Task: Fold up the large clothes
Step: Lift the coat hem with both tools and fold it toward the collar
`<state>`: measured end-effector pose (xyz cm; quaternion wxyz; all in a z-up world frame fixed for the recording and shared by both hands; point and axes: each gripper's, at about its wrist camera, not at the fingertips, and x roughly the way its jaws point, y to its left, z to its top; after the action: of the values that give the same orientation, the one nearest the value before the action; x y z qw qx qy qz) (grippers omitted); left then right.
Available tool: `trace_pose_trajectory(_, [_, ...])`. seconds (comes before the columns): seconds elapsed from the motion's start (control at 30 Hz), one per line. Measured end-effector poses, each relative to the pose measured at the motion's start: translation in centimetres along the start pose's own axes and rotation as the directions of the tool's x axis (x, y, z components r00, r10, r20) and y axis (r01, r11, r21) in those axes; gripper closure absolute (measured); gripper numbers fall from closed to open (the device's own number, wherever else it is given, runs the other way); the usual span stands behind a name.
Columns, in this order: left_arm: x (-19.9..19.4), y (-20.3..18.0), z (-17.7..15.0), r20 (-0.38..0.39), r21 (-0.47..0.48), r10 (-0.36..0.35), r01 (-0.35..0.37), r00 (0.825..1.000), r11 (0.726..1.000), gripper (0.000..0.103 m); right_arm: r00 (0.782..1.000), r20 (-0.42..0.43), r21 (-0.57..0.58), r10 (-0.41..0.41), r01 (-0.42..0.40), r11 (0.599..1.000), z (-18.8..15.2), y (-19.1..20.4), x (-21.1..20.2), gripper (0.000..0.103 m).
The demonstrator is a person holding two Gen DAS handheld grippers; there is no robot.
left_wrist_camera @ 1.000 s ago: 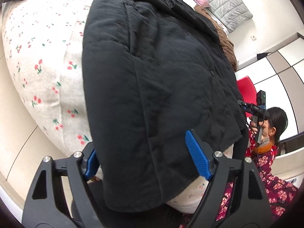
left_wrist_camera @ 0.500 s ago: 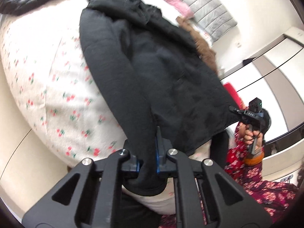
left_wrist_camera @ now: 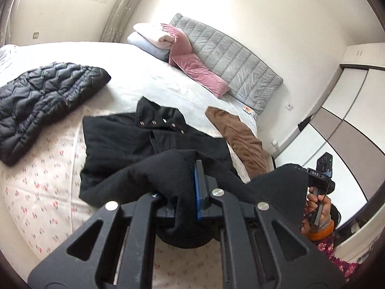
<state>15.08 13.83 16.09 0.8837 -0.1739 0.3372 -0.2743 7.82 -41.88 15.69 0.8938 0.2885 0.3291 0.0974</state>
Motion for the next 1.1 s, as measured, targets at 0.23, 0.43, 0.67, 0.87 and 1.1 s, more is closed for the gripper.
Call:
trace_pose_trajectory(0.23, [9.9, 6.6, 9.7, 0.051, -0.021, 0.152, -0.151, 0.987, 0.988, 0.091, 0.991, 0.058, 0.047, -0.121, 0.118, 0.992, 10.5, -4.5, 8.2, 0.096])
trace_pose_trajectory(0.43, [22.3, 12.3, 13.5, -0.033, -0.059, 0.230, -0.232, 0.973, 0.971, 0.085, 0.986, -0.044, 0.121, -0.161, 0.165, 0.979, 15.5, -9.8, 20.5, 0.091])
trace_pose_trajectory(0.67, [28.2, 17.3, 10.4, -0.221, -0.126, 0.295, -0.327, 0.930, 0.937, 0.078, 0.965, -0.172, 0.155, -0.197, 0.224, 0.962, 14.7, -13.5, 27.2, 0.062])
trace_pose_trajectory(0.87, [25.1, 17.0, 11.3, -0.137, -0.018, 0.448, -0.455, 0.883, 0.890, 0.021, 0.949, -0.056, 0.019, -0.310, 0.312, 0.950, 15.1, -11.6, 24.4, 0.031])
trace_pose_trajectory(1.1, [24.4, 17.9, 11.2, -0.176, 0.102, 0.487, -0.476, 0.855, 0.873, 0.019, 0.891, -0.061, -0.252, -0.451, 0.423, 0.870, 14.2, -8.4, 26.5, 0.029])
